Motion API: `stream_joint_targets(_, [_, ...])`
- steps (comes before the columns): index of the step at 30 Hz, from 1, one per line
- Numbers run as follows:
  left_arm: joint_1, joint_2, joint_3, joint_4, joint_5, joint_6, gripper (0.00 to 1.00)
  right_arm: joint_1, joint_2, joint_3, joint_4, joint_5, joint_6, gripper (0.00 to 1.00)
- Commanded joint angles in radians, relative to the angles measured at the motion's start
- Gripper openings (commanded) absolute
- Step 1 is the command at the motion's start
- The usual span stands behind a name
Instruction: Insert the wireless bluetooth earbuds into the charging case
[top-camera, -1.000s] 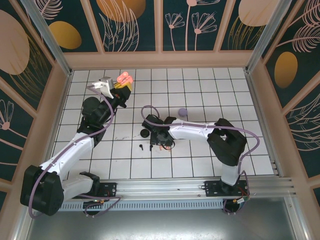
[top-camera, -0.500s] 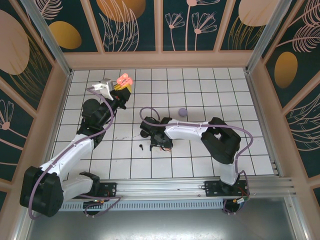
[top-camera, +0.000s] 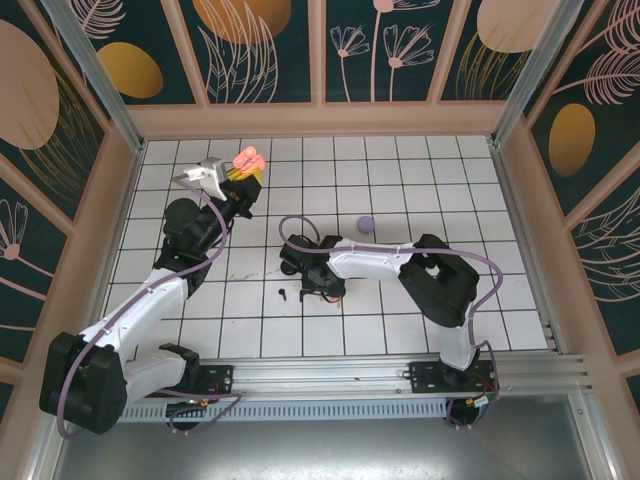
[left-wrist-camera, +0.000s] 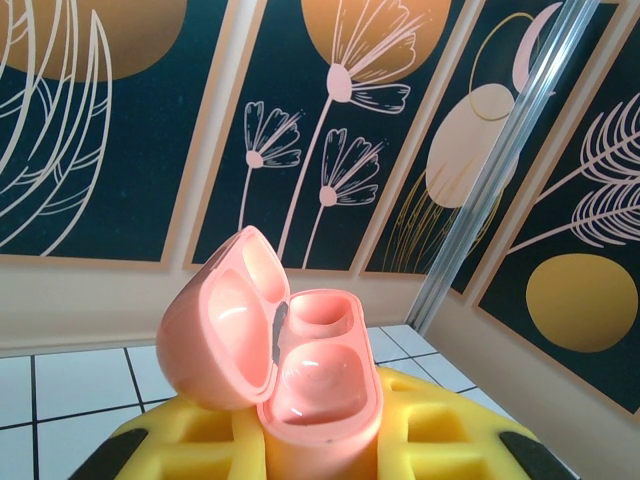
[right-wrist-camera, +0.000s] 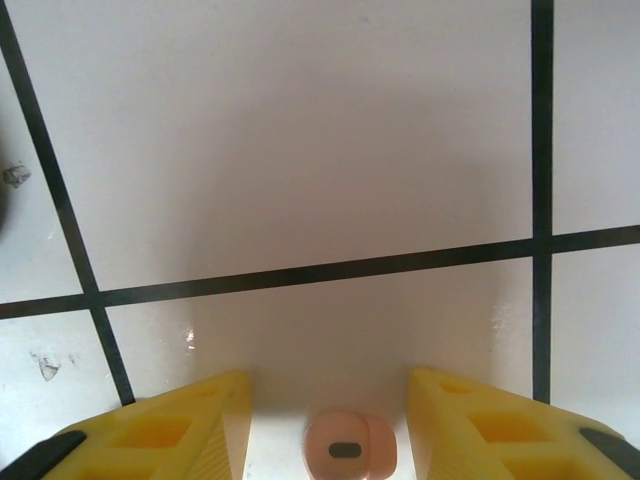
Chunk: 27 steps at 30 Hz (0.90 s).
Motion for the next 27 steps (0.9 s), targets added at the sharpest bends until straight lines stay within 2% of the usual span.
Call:
stream_joint_targets(1, [-0.002, -0.015, -0.004, 0.05, 0.001, -0.005, 0.0, 0.009, 0.026, 0.017, -0.03, -0.008, 0.019, 0.43])
stream_joint_targets(6, [-0.002, -0.017, -0.006, 0.048, 0.001, -0.005, 0.0, 0.011, 0.026, 0.018, -0.029, -0.01, 0.018, 0.4])
stream_joint_targets(12, [-0.002, -0.02, -0.006, 0.048, -0.001, -0.006, 0.0, 0.014, 0.023, 0.02, -0.02, -0.01, 0.014, 0.3])
stream_joint_targets(16, [-0.003, -0.018, -0.005, 0.048, -0.001, -0.005, 0.0, 0.015, 0.023, 0.023, -0.01, -0.007, -0.004, 0.27])
stream_joint_targets(27, [-0.003, -0.015, -0.004, 0.05, -0.001, -0.007, 0.0, 0.011, 0.068, 0.143, -0.072, 0.093, -0.288, 0.25])
